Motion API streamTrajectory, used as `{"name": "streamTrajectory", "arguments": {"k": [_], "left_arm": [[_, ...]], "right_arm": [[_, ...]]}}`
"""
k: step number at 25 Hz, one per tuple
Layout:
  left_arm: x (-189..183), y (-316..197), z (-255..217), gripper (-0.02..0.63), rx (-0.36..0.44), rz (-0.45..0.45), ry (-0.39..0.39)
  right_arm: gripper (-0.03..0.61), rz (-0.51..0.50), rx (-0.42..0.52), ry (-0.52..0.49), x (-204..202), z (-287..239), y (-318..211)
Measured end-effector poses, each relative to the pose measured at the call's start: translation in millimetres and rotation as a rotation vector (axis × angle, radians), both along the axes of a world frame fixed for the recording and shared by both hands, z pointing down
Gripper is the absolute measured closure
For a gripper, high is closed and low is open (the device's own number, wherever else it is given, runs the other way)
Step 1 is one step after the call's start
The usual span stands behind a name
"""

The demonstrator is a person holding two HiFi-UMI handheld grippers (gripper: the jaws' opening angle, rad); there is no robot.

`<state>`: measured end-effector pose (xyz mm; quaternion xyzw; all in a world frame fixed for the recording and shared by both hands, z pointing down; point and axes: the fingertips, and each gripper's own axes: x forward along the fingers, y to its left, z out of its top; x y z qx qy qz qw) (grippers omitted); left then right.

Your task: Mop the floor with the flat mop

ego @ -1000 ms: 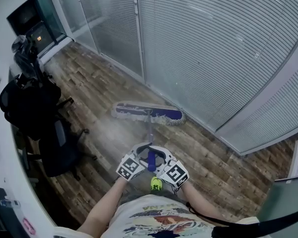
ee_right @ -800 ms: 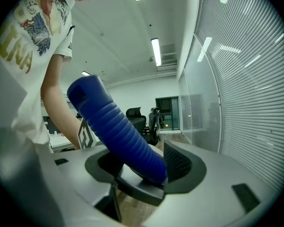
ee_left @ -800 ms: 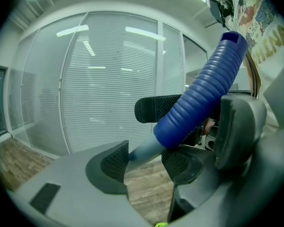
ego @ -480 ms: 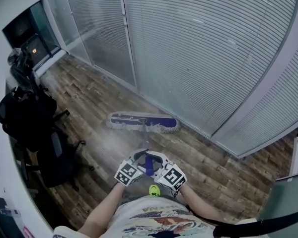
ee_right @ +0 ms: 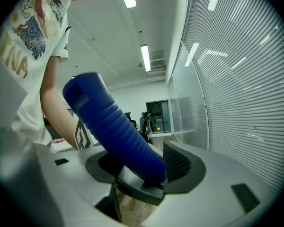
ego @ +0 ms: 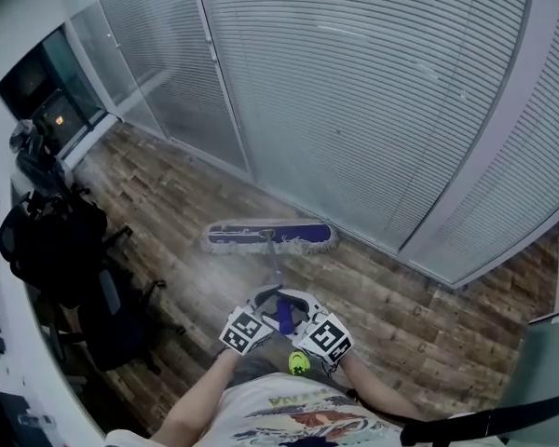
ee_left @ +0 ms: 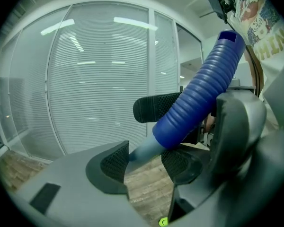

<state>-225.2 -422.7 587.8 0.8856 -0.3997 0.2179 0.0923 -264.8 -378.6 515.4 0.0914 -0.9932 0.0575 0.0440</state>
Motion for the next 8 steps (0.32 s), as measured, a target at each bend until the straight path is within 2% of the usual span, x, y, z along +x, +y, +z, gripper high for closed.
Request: {"name": "streamTrajectory", "arguments": {"k": [8], "left_arm": [[-2.1,-2.5,2.6,0.423,0.008,-0.008,0.005]], "right_arm": [[0.35,-0.001,0.003,0.007,-2.2,0.6,-2.3]]}}
